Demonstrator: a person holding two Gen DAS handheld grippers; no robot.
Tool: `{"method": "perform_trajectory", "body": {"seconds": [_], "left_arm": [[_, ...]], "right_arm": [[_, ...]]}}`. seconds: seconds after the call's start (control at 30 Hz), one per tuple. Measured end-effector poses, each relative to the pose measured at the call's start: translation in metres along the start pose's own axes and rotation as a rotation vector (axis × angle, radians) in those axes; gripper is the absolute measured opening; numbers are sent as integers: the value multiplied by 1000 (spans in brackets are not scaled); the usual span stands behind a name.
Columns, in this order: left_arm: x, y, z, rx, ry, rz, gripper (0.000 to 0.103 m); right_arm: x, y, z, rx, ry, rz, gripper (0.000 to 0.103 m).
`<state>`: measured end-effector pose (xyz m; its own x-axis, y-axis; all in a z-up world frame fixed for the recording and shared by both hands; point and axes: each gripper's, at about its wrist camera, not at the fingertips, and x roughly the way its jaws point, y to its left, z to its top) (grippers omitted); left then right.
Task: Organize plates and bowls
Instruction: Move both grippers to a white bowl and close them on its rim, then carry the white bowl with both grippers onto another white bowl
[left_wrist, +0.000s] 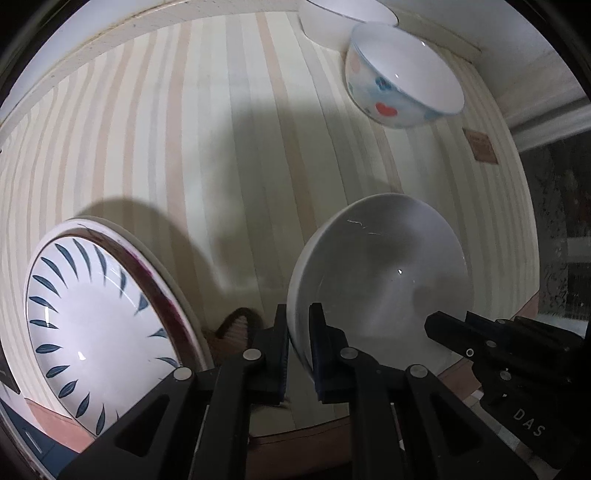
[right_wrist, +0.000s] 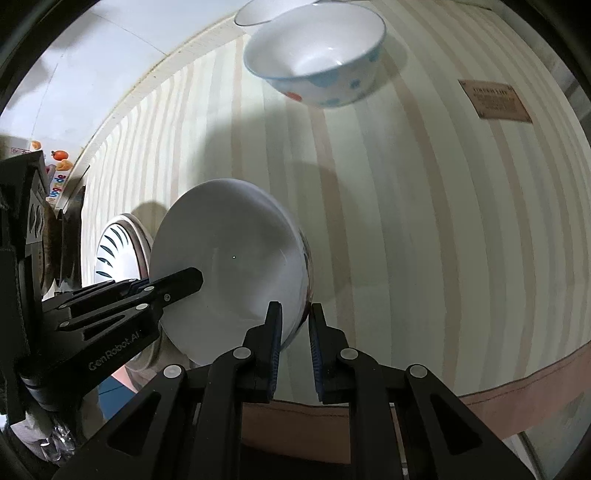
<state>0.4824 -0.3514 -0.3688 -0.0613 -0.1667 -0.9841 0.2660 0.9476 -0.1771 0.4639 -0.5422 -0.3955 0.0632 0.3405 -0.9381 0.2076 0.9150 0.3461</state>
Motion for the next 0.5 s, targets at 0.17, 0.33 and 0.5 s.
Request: {"method": "perform_trajectory", "body": {"seconds": [0.17,0.33,0.5], "left_arm": [[13,-7,-2,2,24,10,9],[23,-18,3,12,33,23,9],[25,-23,7,15,37,30,9]], "right_arm": [[1,-5,-1,5,5,-1,16],[5,-5,2,14,22,9,16],[6,-9,2,20,29,21,16]]}}
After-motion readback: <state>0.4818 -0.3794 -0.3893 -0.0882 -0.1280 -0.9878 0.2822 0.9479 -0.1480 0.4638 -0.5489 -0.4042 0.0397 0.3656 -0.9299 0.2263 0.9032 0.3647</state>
